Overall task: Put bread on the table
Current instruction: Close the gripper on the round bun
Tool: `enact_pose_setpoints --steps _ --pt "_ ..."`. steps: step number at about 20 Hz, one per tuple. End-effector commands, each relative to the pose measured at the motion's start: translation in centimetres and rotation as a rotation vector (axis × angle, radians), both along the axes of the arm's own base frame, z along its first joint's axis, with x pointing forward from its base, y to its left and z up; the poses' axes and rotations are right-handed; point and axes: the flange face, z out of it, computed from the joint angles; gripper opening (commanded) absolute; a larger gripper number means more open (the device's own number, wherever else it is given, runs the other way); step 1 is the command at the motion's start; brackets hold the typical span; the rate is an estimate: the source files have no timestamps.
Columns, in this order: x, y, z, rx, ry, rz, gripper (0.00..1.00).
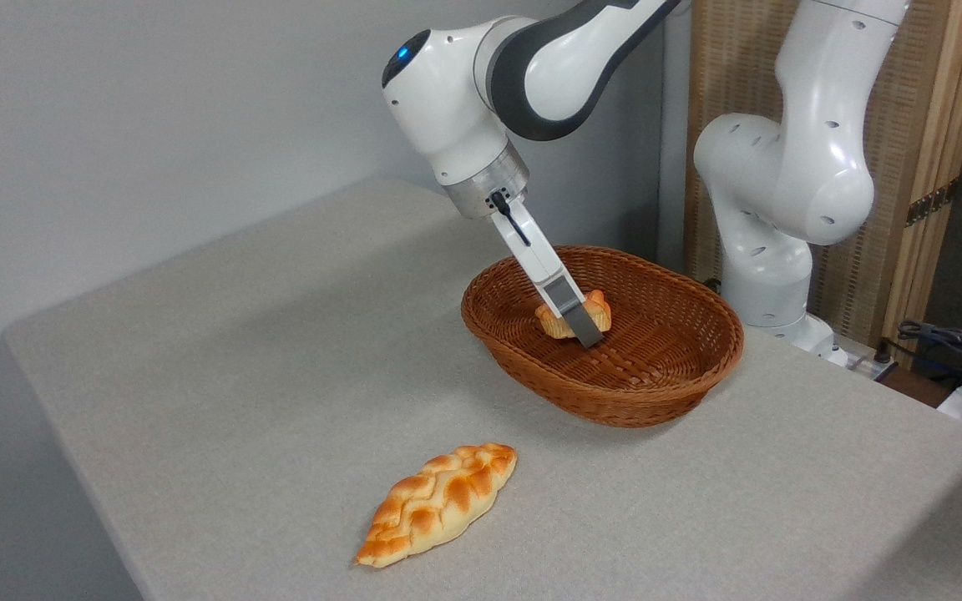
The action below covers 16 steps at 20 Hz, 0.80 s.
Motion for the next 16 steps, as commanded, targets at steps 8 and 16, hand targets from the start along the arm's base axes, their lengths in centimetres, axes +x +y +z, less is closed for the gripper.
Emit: enact_pose_setpoints --steps 8,16 --pt "0.5 0.5 0.0 0.011 -0.009 -0.027 0.15" --pt "1.6 0.9 4.3 0.051 0.039 -0.089 0.15"
